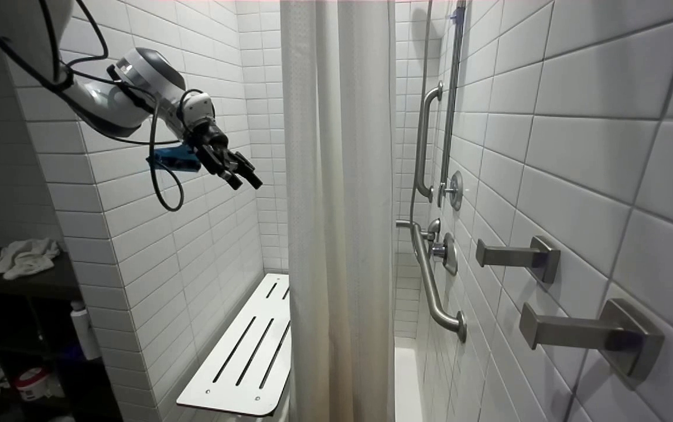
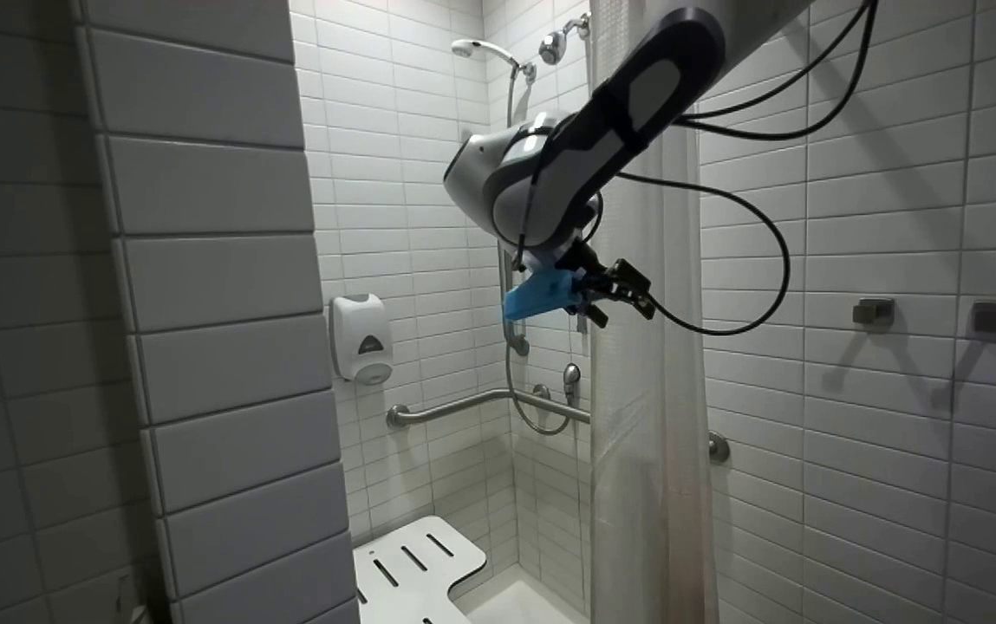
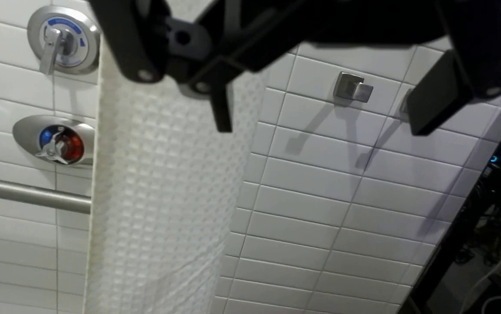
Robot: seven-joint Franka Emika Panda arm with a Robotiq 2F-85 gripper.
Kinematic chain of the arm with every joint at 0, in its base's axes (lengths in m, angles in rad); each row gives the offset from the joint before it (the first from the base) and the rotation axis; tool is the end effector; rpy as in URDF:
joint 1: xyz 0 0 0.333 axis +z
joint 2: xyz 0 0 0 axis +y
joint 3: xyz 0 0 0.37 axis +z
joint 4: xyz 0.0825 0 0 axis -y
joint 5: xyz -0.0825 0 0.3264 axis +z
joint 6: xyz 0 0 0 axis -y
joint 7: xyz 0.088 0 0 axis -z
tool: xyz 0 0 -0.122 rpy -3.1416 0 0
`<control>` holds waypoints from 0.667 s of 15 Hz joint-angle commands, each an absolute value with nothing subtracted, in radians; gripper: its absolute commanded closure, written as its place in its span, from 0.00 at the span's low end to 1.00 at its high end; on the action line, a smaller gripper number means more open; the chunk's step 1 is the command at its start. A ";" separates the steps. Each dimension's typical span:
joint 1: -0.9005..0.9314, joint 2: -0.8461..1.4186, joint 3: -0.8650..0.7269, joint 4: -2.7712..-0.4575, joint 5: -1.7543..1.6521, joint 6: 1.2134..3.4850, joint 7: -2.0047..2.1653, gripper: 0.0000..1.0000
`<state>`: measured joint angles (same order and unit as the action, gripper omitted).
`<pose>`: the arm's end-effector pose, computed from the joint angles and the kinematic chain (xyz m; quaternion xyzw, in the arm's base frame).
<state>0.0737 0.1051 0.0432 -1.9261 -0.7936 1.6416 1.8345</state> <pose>0.5066 -0.0243 0.5055 0.6688 -0.6192 0.2071 0.3555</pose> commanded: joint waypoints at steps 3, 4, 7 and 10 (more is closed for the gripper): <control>0.060 0.209 0.012 -1.753 -0.791 1.596 1.925 0.00; 0.058 0.222 0.005 -1.731 -0.795 1.593 1.930 0.00; 0.049 0.281 -0.017 -1.666 -0.822 1.605 1.916 0.00; 0.060 0.317 -0.024 -1.651 -0.879 1.622 1.888 0.00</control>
<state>0.0458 0.2642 -0.0179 -1.6995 -0.8328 1.6257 1.9090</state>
